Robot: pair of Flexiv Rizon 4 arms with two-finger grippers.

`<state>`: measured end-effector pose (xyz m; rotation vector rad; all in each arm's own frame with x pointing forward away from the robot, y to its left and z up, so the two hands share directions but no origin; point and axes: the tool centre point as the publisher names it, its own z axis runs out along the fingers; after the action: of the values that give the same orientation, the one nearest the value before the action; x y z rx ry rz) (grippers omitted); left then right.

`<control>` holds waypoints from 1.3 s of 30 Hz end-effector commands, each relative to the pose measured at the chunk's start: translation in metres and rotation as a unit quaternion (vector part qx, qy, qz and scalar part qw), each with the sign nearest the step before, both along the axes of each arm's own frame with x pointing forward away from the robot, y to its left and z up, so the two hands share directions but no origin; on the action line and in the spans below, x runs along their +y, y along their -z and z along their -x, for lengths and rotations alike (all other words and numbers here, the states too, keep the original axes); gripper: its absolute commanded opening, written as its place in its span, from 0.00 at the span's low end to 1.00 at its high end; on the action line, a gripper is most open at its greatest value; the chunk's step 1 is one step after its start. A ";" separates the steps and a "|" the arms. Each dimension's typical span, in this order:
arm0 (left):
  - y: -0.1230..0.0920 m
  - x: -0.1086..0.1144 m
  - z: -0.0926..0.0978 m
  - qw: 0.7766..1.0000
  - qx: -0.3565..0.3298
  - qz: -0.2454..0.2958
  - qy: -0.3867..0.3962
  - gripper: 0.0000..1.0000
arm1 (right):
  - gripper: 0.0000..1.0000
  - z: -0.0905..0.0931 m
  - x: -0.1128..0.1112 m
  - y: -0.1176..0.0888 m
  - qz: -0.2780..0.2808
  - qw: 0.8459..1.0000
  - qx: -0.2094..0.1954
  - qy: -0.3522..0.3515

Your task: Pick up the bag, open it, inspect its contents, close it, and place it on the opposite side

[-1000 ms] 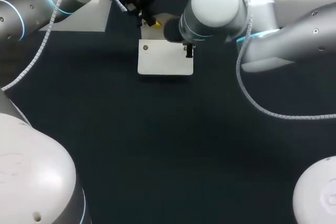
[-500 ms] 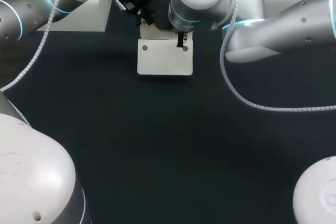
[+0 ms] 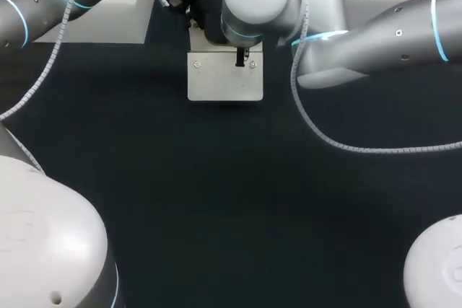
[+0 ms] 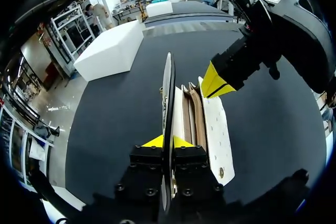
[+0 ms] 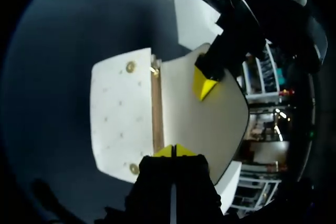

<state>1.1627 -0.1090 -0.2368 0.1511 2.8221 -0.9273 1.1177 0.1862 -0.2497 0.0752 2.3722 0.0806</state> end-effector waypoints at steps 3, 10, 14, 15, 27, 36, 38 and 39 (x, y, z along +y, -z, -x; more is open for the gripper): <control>-0.009 0.001 0.006 1.000 0.003 -0.003 0.003 0.00 | 0.00 -0.015 -0.006 0.009 -0.006 1.000 -0.003 -0.002; -0.013 -0.001 0.012 1.000 0.001 -0.004 0.008 0.00 | 0.00 -0.031 -0.013 0.016 -0.006 1.000 0.001 -0.007; -0.014 -0.003 0.013 1.000 0.001 -0.003 0.005 0.00 | 0.00 -0.036 -0.014 0.021 -0.006 1.000 0.006 -0.011; -0.015 -0.003 0.013 1.000 0.002 -0.001 0.001 0.00 | 0.00 -0.037 -0.013 0.022 -0.007 1.000 0.007 -0.012; -0.018 -0.007 0.006 1.000 0.009 0.005 -0.019 0.00 | 0.00 -0.021 -0.015 0.035 -0.016 1.000 0.017 -0.017; -0.015 -0.009 0.002 0.999 0.019 0.007 -0.037 0.00 | 0.00 -0.007 -0.015 0.040 -0.016 1.000 0.018 -0.016; -0.015 -0.009 0.001 0.999 0.021 0.007 -0.040 0.00 | 0.00 -0.005 -0.014 0.039 -0.017 1.000 0.017 -0.017; -0.015 -0.010 0.001 0.999 0.021 0.008 -0.041 0.00 | 0.00 -0.005 -0.014 0.038 -0.019 1.000 0.016 -0.019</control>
<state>1.1596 -0.1174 -0.2225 0.0155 2.8348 -0.9416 1.1261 0.1726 -0.2880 0.0504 2.4130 0.1394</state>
